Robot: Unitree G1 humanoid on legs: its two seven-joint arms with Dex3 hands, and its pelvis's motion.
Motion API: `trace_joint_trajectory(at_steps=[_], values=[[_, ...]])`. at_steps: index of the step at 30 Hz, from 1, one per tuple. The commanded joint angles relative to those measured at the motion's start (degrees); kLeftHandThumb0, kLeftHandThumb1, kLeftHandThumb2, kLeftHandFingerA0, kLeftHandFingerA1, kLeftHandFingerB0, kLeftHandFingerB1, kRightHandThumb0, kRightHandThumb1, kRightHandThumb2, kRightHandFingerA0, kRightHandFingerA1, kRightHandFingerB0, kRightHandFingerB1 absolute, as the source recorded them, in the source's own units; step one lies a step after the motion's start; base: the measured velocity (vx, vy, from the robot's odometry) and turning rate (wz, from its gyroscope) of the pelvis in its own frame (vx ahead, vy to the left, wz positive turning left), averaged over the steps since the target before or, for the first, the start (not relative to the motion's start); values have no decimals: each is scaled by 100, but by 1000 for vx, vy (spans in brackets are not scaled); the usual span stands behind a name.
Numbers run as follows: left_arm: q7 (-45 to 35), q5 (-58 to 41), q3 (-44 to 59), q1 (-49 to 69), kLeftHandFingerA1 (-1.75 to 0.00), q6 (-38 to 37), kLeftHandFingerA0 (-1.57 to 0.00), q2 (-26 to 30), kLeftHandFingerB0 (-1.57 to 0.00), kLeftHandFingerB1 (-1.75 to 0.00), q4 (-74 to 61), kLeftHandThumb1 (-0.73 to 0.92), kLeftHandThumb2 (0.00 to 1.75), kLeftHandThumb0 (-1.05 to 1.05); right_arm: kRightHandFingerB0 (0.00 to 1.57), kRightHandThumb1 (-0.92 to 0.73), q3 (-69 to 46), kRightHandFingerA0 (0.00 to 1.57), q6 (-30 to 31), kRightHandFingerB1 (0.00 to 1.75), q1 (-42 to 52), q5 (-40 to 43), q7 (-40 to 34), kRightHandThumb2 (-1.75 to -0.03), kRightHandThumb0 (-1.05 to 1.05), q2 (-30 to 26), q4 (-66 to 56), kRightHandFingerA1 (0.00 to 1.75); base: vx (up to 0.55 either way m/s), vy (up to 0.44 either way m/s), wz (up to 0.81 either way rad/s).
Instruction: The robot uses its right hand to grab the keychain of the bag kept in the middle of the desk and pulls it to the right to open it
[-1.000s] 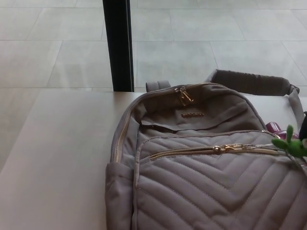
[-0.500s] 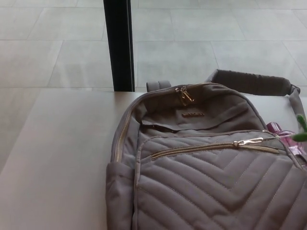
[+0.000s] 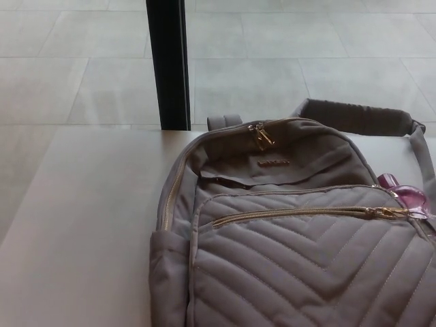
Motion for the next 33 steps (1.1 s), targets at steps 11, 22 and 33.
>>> trace_joint_trajectory(at_steps=[11, 22, 33], values=[[74, 16, -101, 48, -47, -79, -51, 34, -44, -41, -9, 92, 83, -92, 69, -54, -157, 85, -161, 155, 35, -16, -829, -90, -24, -758, 1373, 175, 0, 0, 0], [-127, -133, 49, 73, -49, 37, -49, 44, -38, -40, 39, 92, 86, -93, 79, -62, -192, 87, -258, 104, 131, 432, -670, -61, -28, -668, 1400, 170, 0, 0, 0], [-117, -143, 64, 84, -48, 52, -50, 21, -44, -42, 67, 92, 79, -91, 0, -57, -207, 0, 315, 0, 1108, 1354, 1349, -97, -105, -675, -391, 8, 0, 0, 0]])
